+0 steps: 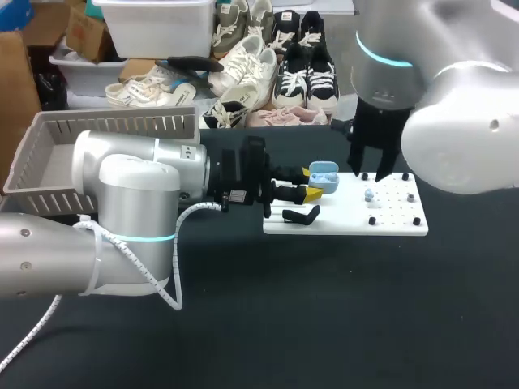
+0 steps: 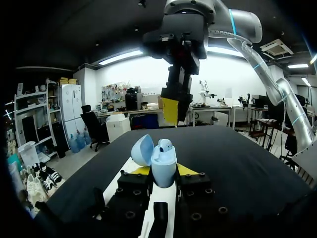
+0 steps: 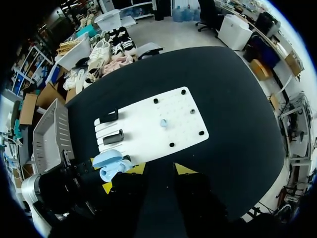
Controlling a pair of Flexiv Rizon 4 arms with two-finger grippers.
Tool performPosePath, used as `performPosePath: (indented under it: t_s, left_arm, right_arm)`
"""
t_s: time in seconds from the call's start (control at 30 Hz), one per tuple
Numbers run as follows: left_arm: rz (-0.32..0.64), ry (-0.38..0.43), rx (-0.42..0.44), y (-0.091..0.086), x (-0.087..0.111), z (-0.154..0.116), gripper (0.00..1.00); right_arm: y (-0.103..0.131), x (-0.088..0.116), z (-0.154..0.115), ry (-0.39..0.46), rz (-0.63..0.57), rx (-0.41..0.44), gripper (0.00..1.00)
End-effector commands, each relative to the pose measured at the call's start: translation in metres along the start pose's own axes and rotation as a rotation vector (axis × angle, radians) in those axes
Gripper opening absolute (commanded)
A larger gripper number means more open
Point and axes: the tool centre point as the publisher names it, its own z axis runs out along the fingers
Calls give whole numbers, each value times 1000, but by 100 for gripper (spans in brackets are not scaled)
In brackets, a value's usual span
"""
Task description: Pick up each earbud case from the left stands, insert the matching earbuds, close the lid, and place the case in the box.
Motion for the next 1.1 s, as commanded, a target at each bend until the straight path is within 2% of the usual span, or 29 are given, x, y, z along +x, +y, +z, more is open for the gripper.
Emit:
performPosePath:
  t_s: [0.03,0.3,0.47,0.67,1.1]
  left_arm:
    - [1,-2,-7,-1,0,1,0]
    - [1,-2,-7,-1,0,1,0]
    - [1,-2,-7,-1,0,1,0]
    - [1,-2,-7,-1,0,1,0]
    - [1,-2,-7,-1,0,1,0]
  right_arm:
    - [-4,-8,19,-45,23,-45,31]
    - [-2,-29,36,-50,75,-69,33]
    - [7,-32,53,-37,76,-59,36]
    - [7,-39,70,-22,122,-74,36]
    - [7,-43,89,10,162,-69,36]
